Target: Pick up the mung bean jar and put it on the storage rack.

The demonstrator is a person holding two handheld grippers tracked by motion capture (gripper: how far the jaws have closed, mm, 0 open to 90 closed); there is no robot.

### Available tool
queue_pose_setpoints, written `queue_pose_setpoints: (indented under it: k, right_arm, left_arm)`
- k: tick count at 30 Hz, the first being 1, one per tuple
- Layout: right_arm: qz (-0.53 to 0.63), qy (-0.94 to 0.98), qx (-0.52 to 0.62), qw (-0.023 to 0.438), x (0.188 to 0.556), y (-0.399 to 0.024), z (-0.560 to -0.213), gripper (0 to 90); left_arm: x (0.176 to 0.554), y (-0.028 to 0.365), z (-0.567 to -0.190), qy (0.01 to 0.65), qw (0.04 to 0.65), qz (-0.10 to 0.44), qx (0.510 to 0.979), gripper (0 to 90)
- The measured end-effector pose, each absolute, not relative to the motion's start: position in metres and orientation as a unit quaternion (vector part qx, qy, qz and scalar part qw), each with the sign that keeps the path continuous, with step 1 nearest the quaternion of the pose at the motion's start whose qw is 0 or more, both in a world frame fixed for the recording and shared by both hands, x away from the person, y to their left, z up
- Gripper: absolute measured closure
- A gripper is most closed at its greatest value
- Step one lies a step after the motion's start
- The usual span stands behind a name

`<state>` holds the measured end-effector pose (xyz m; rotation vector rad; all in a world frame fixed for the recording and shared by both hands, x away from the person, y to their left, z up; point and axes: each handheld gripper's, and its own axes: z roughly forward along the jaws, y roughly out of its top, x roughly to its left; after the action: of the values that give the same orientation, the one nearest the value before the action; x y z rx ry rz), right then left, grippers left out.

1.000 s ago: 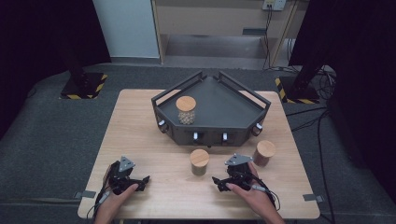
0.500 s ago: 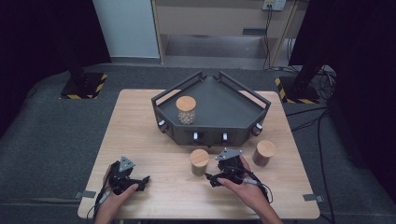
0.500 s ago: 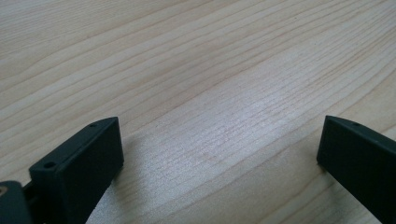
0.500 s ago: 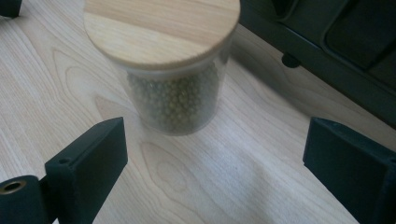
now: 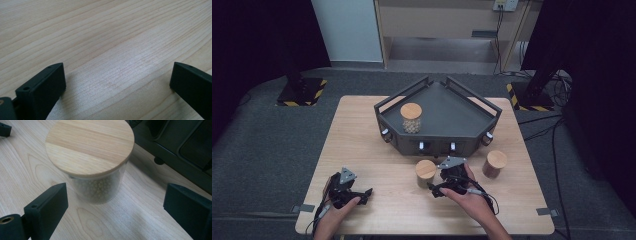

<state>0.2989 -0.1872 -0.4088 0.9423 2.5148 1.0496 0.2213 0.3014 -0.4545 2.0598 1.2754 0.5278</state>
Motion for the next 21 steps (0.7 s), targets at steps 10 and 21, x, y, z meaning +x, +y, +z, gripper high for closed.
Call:
queue_pose_setpoints:
  k: [10,21]
  right_arm:
    - [0.359,0.867,0.321,0.127,0.302,-0.180,-0.409,5.8]
    - [0.362,0.868,0.317,0.121,0.305,-0.172,-0.412,7.1]
  left_arm:
    - [0.221,0.301,-0.455,0.486,0.325,0.201,0.786,0.0]
    - [0.221,0.301,-0.455,0.487,0.325,0.201,0.786,0.0]
